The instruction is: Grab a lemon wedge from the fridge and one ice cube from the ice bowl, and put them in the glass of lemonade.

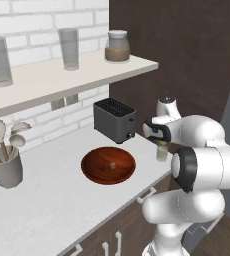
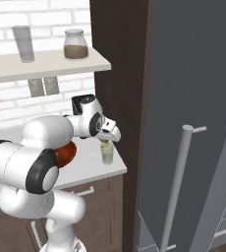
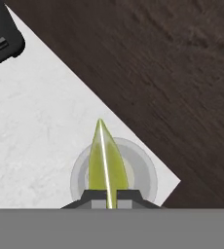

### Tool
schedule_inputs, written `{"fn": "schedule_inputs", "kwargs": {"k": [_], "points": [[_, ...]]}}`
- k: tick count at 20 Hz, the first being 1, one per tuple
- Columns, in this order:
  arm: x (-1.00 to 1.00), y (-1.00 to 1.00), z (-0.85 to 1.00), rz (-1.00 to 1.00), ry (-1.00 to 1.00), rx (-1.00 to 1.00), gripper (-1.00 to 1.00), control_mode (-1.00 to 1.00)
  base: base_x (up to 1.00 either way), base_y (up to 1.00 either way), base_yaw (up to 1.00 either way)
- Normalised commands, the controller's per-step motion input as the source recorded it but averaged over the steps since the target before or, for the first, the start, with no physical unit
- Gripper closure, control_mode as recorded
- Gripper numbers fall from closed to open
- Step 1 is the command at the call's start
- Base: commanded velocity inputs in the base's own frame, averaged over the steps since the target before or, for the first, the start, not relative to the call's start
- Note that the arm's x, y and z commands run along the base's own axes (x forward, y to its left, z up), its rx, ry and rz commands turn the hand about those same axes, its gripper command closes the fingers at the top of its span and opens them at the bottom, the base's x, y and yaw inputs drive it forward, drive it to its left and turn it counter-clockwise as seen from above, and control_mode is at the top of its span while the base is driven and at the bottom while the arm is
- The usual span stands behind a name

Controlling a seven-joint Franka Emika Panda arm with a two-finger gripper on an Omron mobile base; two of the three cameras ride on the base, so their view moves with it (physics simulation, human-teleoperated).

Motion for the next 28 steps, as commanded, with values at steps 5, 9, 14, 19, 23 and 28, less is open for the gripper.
{"fn": "schedule_inputs", "kwargs": {"k": [5, 9, 14, 19, 23, 28], "points": [[0.00, 0.00, 0.00, 0.00, 0.00, 0.00, -1.00, -1.00, 0.00, 0.00, 0.00], [0.00, 0.00, 0.00, 0.00, 0.00, 0.00, -1.00, -1.00, 0.00, 0.00, 0.00], [-0.03, 0.00, 0.00, 0.00, 0.00, 0.00, -1.00, -1.00, 0.00, 0.00, 0.00], [-0.19, 0.00, 0.05, 0.00, 0.00, 0.00, -1.00, -1.00, 0.00, 0.00, 0.00], [-0.23, 0.00, 0.12, 0.00, 0.00, 0.02, -1.00, -1.00, 0.00, 0.00, 0.00], [-0.20, -0.01, 0.23, 0.00, 0.00, 0.04, -1.00, -1.00, 0.00, 0.00, 0.00]]}}
